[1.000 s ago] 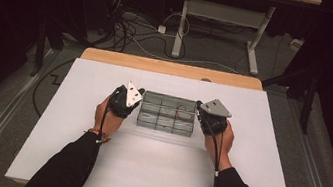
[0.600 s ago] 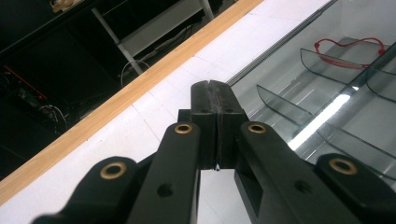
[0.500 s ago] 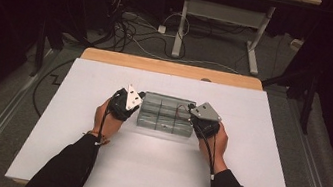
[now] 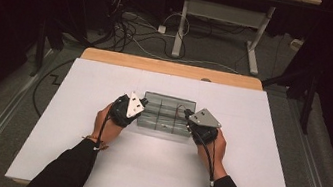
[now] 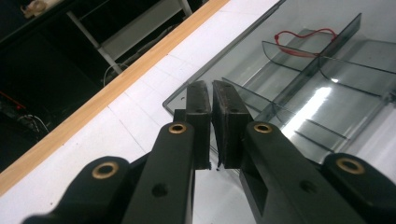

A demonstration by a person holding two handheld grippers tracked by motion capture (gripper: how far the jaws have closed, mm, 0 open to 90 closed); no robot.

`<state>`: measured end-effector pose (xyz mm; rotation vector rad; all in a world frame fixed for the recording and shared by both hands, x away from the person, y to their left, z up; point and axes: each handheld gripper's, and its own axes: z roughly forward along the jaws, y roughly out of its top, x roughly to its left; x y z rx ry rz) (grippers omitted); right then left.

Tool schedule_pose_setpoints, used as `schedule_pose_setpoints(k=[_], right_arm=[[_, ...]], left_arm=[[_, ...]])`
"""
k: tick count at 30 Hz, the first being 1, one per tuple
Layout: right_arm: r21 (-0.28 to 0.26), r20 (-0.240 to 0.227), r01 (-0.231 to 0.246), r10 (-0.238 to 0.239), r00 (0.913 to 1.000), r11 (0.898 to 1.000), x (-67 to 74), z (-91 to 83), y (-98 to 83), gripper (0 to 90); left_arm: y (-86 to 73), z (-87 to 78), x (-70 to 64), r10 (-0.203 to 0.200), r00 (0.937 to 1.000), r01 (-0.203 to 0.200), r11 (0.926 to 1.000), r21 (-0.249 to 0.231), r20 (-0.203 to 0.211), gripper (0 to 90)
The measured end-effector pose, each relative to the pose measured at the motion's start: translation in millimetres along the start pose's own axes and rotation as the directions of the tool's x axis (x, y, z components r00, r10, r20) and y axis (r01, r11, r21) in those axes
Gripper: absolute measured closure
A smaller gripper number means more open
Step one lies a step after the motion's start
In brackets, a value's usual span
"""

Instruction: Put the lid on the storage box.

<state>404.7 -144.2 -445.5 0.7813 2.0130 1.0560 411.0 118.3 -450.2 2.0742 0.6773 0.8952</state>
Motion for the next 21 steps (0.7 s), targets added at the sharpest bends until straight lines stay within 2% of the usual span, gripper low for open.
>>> schedule_pose_setpoints(k=[2, 5, 7, 9, 10, 14, 17, 21], right_arm=[[-0.001, -0.009, 0.006, -0.006, 0.9999, 1.000, 0.5, -1.9, -2.1, 84.4], [0.001, -0.012, 0.018, -0.018, 0.9998, 1.000, 0.5, -4.1, -5.1, 77.5], [-0.005, -0.018, 0.003, -0.003, 0.9998, 1.000, -0.6, -5.7, -7.0, 75.8], [-0.009, -0.022, -0.004, 0.004, 0.9997, 1.000, -1.6, -7.5, -8.2, 70.0], [-0.014, -0.020, -0.006, 0.006, 0.9998, 1.000, -2.1, -8.3, -8.6, 67.4], [-0.025, -0.015, -0.032, 0.032, 0.9994, 0.999, -4.0, -11.3, -9.8, 54.4], [-0.031, -0.028, -0.042, 0.041, 0.9988, 0.999, -4.3, -12.9, -9.4, 46.2], [-0.054, -0.028, -0.033, 0.032, 0.9991, 0.998, -1.4, -16.2, -7.8, 37.5]], left_arm=[[-1.0, -1.3, -0.6, 0.000, 1.0000, 0.000, 1.0000, -0.004, 0.006, 83.9], [-3.0, -3.1, -1.6, 0.003, 1.0000, -0.003, 1.0000, -0.008, 0.007, 83.6], [-3.7, -5.0, -1.6, 0.002, 1.0000, -0.002, 0.9999, -0.013, 0.010, 78.8], [-4.0, -7.5, -1.5, -0.002, 0.9998, 0.003, 0.9997, -0.025, 0.019, 74.6], [-3.9, -8.9, -0.9, 0.003, 0.9997, -0.002, 0.9997, -0.024, 0.026, 68.6], [-4.3, -12.1, -0.6, 0.002, 0.9985, 0.000, 0.9993, -0.038, 0.055, 55.8], [-5.5, -13.4, -1.7, -0.003, 0.9973, 0.006, 0.9990, -0.044, 0.073, 51.0], [-8.3, -14.5, -4.7, -0.008, 0.9979, 0.010, 0.9990, -0.045, 0.064, 44.6]])
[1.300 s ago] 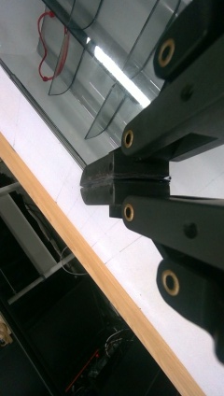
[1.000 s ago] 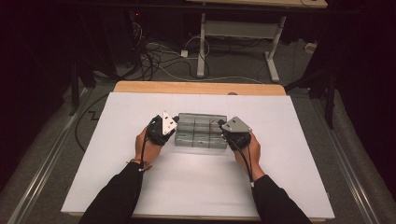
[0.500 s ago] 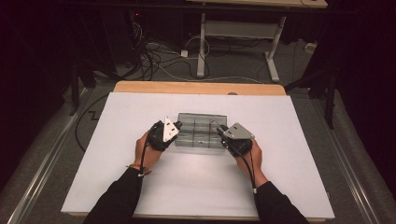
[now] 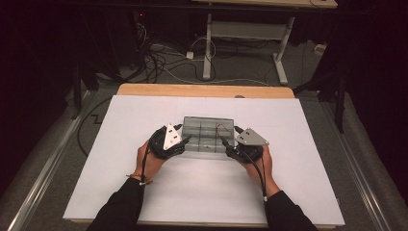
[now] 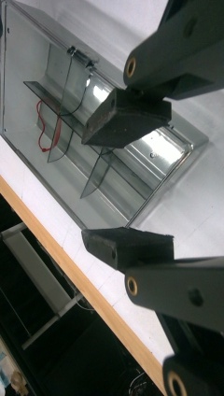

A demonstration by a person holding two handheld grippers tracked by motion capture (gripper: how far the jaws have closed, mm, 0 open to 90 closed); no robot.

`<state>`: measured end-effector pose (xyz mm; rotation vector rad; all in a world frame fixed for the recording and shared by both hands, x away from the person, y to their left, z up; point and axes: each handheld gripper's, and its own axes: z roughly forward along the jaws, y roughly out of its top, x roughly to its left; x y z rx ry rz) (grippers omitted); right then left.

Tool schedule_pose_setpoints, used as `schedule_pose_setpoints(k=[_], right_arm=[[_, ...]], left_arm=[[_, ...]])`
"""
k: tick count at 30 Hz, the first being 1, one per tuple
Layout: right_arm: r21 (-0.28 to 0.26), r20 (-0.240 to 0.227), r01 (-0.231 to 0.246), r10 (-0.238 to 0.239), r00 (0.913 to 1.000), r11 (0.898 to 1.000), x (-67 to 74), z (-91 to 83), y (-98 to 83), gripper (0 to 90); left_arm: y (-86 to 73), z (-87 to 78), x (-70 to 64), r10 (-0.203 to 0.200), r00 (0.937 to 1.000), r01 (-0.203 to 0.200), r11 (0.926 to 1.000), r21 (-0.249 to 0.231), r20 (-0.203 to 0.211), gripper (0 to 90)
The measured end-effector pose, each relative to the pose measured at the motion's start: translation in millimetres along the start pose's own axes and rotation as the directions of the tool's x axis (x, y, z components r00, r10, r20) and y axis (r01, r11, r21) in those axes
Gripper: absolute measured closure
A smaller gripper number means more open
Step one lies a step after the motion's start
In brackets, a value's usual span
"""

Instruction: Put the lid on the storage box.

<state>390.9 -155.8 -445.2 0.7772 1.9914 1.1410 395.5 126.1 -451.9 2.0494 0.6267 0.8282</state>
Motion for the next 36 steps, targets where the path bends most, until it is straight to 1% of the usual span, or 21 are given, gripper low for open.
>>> schedule_pose_setpoints(k=[1, 2, 4, 6, 7, 8, 11, 12, 14, 16, 17, 18, 21, 23, 25, 27, 30, 31, 32, 35, 36], right_arm=[[0.000, 0.013, 0.010, -0.010, 0.9999, 1.000, 1.5, -0.8, 0.5, 36.1], [-0.002, 0.026, 0.023, -0.023, 0.9994, 1.000, 3.2, -1.6, 1.0, 32.1], [-0.013, 0.021, 0.030, -0.030, 0.9993, 0.999, 5.0, -3.6, 1.4, 30.0], [-0.014, 0.018, 0.034, -0.034, 0.9993, 0.999, 6.8, -5.2, 1.5, 25.2], [-0.014, 0.012, 0.037, -0.037, 0.9992, 0.999, 7.1, -5.7, 1.1, 24.0], [-0.014, 0.007, 0.035, -0.035, 0.9994, 0.999, 7.4, -6.3, 0.4, 21.8], [-0.006, -0.021, 0.041, -0.041, 0.9989, 0.999, 8.5, -7.1, -0.8, 18.2], [-0.008, -0.032, 0.048, -0.048, 0.9983, 0.999, 9.1, -7.9, -0.6, 17.8], [-0.013, -0.056, 0.051, -0.052, 0.9971, 0.999, 10.7, -9.6, -0.4, 17.3], [-0.024, -0.058, 0.069, -0.071, 0.9958, 0.997, 11.8, -11.5, -0.3, 17.2], [-0.024, -0.069, 0.069, -0.071, 0.9951, 0.997, 12.4, -12.5, -0.3, 17.2], [-0.024, -0.076, 0.070, -0.072, 0.9945, 0.997, 12.8, -13.3, -0.1, 17.2], [-0.033, -0.087, 0.069, -0.072, 0.9936, 0.997, 13.9, -16.1, 0.4, 17.2], [-0.029, -0.085, 0.070, -0.073, 0.9937, 0.997, 14.0, -17.9, 1.2, 17.3], [-0.019, -0.083, 0.074, -0.075, 0.9937, 0.997, 13.9, -19.3, 1.8, 18.1], [-0.012, -0.081, 0.080, -0.080, 0.9935, 0.997, 13.8, -20.3, 2.0, 18.4], [-0.011, -0.074, 0.092, -0.092, 0.9930, 0.996, 14.8, -22.5, 1.7, 18.9], [-0.012, -0.078, 0.095, -0.096, 0.9923, 0.995, 15.0, -23.1, 1.6, 19.3], [-0.012, -0.076, 0.101, -0.101, 0.9919, 0.995, 15.5, -23.6, 1.7, 19.5], [-0.012, -0.077, 0.107, -0.108, 0.9912, 0.994, 16.3, -25.0, 2.9, 20.0], [-0.008, -0.078, 0.108, -0.108, 0.9910, 0.994, 17.1, -25.1, 3.3, 20.1]], left_arm=[[-0.6, 0.3, -1.4, -0.008, 0.9999, 0.008, 1.0000, 0.000, -0.015, 39.7], [-1.1, 0.4, -2.1, -0.014, 0.9997, 0.014, 0.9999, -0.001, -0.019, 34.8], [-2.2, -0.6, -2.6, -0.021, 0.9998, 0.021, 0.9998, -0.004, -0.005, 33.3], [-2.9, -1.5, -4.2, -0.023, 0.9997, 0.023, 0.9997, -0.005, 0.001, 27.1], [-3.4, -2.2, -5.3, -0.024, 0.9997, 0.024, 0.9997, -0.006, 0.006, 26.9], [-3.8, -2.7, -6.2, -0.030, 0.9993, 0.030, 0.9995, -0.008, 0.021, 26.8], [-3.9, -4.3, -10.3, -0.018, 0.9991, 0.018, 0.9998, -0.002, 0.037, 24.1], [-4.0, -5.1, -11.5, -0.012, 0.9985, 0.012, 0.9999, 0.000, 0.054, 23.9], [-3.1, -5.8, -15.5, -0.008, 0.9989, 0.008, 1.0000, -0.004, 0.046, 22.2], [-2.0, -6.6, -18.7, -0.009, 0.9976, 0.010, 0.9999, -0.013, 0.068, 22.2], [-1.1, -7.0, -20.8, -0.001, 0.9976, 0.002, 0.9999, -0.013, 0.069, 22.2], [-0.2, -7.6, -22.5, 0.010, 0.9968, -0.009, 0.9998, -0.015, 0.079, 22.2], [2.3, -9.2, -27.4, 0.020, 0.9961, -0.018, 0.9996, -0.024, 0.086, 20.1], [4.0, -11.0, -29.3, 0.030, 0.9949, -0.027, 0.9991, -0.032, 0.097, 20.2], [5.6, -12.8, -30.5, 0.032, 0.9940, -0.028, 0.9986, -0.044, 0.105, 20.2], [6.9, -14.3, -31.7, 0.038, 0.9936, -0.033, 0.9983, -0.049, 0.106, 20.2], [8.3, -16.0, -33.5, 0.048, 0.9923, -0.043, 0.9979, -0.048, 0.114, 20.2], [8.8, -16.8, -33.7, 0.054, 0.9918, -0.049, 0.9978, -0.046, 0.116, 20.2], [9.0, -17.5, -34.1, 0.052, 0.9911, -0.046, 0.9977, -0.050, 0.123, 20.2], [11.0, -20.0, -35.2, 0.068, 0.9892, -0.062, 0.9969, -0.049, 0.130, 20.2], [11.7, -20.9, -35.1, 0.065, 0.9893, -0.059, 0.9968, -0.054, 0.131, 20.3]])
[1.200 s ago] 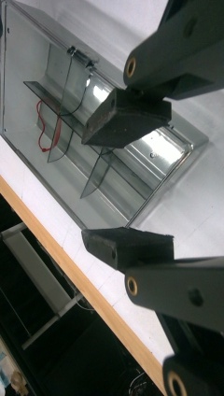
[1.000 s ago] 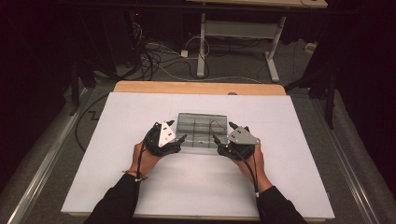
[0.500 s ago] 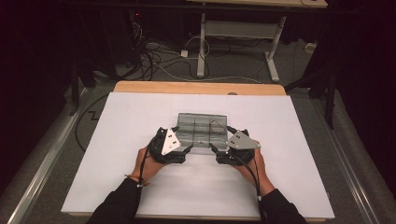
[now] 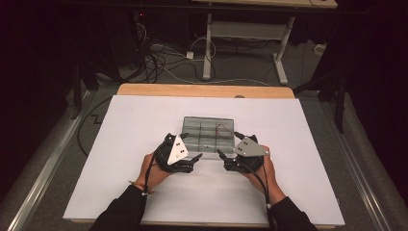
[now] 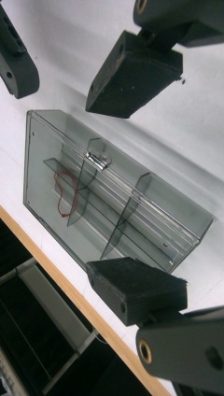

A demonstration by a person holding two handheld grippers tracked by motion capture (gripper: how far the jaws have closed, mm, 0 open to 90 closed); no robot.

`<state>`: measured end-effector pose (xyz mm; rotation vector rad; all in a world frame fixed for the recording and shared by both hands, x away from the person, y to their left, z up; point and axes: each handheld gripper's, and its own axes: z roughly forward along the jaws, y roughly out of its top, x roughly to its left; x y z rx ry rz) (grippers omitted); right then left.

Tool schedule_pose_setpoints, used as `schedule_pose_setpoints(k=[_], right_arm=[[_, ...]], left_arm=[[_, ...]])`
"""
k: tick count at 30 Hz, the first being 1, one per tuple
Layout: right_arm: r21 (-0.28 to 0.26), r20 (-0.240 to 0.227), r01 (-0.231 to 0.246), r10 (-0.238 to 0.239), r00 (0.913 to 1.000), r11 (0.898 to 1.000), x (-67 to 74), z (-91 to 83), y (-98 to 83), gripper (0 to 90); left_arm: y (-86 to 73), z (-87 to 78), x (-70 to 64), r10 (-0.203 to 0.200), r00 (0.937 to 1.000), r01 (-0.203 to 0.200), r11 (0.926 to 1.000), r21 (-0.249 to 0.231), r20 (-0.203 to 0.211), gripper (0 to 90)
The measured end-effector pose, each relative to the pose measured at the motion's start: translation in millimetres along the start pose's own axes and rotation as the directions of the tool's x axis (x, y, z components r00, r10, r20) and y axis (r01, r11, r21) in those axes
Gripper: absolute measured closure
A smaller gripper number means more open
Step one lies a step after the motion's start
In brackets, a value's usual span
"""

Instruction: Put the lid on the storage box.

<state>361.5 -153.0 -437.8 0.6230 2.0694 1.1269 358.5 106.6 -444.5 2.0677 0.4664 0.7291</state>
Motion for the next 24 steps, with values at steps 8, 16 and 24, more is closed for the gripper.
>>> schedule_pose_setpoints(k=[8, 16, 24], right_arm=[[0.001, -0.020, -0.008, 0.008, 0.9998, 1.000, -0.7, -3.1, 1.2, 20.5], [0.004, -0.035, -0.013, 0.013, 0.9993, 1.000, 1.8, -7.8, 3.0, 20.8], [0.005, -0.036, 0.009, -0.009, 0.9993, 1.000, 6.2, -20.1, 3.9, 21.0]], left_arm=[[-3.0, -4.6, -0.6, 0.004, 1.0000, -0.004, 0.9998, 0.021, 0.009, 20.2], [-1.4, -6.8, -4.4, 0.026, 0.9995, -0.026, 0.9995, 0.019, 0.019, 20.3], [0.9, -13.0, -10.8, 0.046, 0.9985, -0.046, 0.9989, 0.002, 0.028, 20.5]])
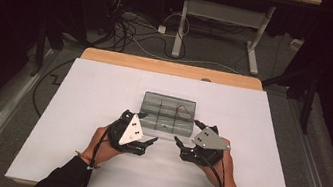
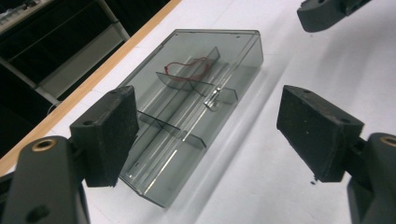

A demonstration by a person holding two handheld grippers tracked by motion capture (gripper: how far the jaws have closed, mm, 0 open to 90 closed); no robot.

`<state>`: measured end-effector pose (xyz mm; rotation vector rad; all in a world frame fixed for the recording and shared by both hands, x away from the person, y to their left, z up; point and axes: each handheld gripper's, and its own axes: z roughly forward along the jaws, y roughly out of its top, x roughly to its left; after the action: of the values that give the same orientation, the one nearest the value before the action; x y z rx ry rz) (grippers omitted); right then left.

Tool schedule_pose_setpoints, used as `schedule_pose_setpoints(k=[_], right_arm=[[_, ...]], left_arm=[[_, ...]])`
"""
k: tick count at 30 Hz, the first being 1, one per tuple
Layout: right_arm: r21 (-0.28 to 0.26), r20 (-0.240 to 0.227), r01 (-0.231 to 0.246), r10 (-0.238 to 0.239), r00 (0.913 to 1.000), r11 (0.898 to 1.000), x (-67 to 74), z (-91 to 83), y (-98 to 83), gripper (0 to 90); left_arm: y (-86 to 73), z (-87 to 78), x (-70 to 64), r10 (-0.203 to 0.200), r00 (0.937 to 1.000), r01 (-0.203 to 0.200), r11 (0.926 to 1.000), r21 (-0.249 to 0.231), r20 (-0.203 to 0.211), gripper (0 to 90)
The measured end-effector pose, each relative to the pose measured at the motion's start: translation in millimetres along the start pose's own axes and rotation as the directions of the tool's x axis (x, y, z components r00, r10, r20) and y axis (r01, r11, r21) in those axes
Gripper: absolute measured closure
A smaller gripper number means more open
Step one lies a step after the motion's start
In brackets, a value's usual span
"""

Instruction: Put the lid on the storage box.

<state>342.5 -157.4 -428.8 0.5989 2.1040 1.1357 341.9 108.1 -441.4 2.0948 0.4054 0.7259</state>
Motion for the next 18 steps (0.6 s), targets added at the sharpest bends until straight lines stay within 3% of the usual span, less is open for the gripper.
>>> schedule_pose_setpoints(k=[18], right_arm=[[0.020, 0.014, 0.042, -0.043, 0.9990, 0.999, 3.5, -28.2, -7.3, 21.1]], left_arm=[[-7.1, -25.9, -6.9, 0.027, 0.9996, -0.027, 0.9996, -0.003, 0.003, 20.3]])
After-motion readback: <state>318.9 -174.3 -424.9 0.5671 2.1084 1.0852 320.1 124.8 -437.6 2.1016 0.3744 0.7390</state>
